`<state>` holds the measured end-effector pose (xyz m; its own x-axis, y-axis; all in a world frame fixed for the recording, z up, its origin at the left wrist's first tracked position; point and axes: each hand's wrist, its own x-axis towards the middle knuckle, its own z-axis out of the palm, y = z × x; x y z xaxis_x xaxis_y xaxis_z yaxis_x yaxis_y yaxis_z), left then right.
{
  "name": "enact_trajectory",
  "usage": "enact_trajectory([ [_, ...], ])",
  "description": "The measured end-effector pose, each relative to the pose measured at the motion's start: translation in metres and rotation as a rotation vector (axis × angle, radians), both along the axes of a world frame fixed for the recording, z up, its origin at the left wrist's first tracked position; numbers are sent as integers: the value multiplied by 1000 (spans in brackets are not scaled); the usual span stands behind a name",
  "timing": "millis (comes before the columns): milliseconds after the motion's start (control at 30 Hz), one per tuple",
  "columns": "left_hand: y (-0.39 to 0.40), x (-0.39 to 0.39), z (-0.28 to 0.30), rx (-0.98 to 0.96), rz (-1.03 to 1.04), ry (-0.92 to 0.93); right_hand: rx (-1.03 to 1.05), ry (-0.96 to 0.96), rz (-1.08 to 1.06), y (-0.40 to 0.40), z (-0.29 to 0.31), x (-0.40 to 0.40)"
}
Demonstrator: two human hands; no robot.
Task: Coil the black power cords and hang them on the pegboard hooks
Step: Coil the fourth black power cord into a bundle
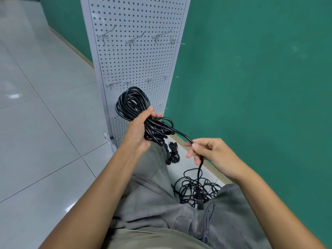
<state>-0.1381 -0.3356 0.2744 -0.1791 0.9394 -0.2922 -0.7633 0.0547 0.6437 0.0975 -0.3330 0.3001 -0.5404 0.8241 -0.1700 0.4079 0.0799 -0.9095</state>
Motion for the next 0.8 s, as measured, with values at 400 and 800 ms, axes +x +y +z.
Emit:
enact_trajectory([
  [400,-8,10,3,-98,-49,109,129,249,-12,0,40,5],
  [800,-6,7,4,-39,-43,-107,226,-39,25,8,57,19],
])
